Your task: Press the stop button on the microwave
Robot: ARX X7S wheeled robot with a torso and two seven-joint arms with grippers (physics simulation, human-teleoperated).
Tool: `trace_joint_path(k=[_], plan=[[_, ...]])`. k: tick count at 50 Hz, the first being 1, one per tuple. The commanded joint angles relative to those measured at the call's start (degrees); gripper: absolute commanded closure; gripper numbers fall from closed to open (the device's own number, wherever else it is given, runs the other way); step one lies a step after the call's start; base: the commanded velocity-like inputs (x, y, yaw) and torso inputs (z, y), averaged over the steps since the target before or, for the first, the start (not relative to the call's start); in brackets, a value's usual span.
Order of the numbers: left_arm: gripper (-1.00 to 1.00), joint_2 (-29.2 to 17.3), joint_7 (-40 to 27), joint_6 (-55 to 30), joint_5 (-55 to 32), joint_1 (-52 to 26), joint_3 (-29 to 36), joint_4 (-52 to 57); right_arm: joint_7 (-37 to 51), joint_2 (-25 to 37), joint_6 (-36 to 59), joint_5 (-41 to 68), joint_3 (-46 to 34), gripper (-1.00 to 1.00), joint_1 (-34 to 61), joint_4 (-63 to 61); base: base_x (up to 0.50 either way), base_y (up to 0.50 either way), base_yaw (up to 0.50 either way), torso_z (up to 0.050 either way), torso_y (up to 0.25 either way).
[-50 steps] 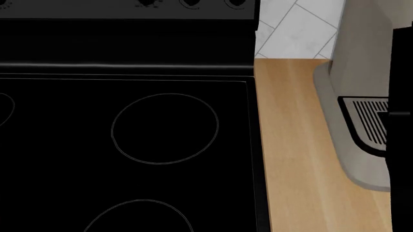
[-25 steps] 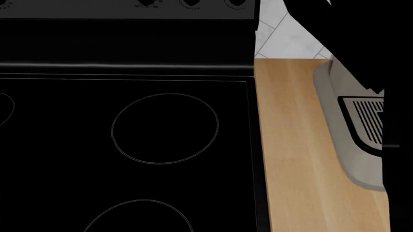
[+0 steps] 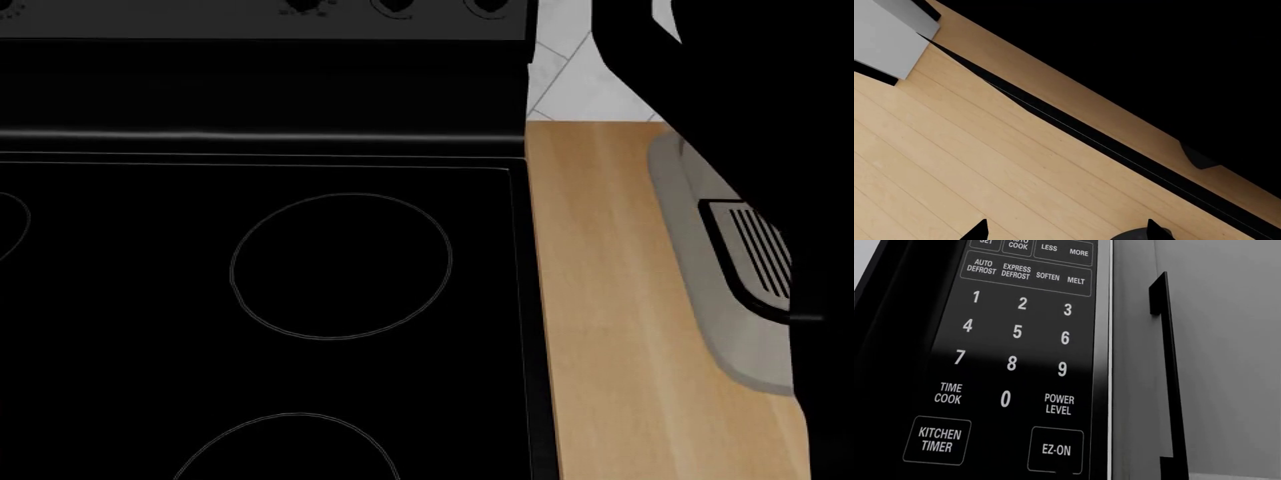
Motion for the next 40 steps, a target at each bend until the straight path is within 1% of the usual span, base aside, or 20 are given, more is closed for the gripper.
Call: trace_joint_path(k=[1,14,40], plan=[[-1.0,0.0,0.0,0.0,0.0,0.0,0.0,0.0,0.0,0.3,-0.4,-0.2,-0.4,1.0,-1.1,0.1,0.0,0.0,0.0,0.0,0.0],[-1.0,0.0,0.0,0.0,0.0,0.0,0.0,0.0,2.4,1.1,2.6,2.9,0.9,1.0,-1.9,-4.3,0.0,0.0,0.0,0.0,0.0],[-1.0,0.0,0.0,0.0,0.0,0.0,0.0,0.0,3.7,2.1,3.2,4.6,0.6,1.0,-5.2,-7.5,0.0,0.0,0.0,0.0,0.0]])
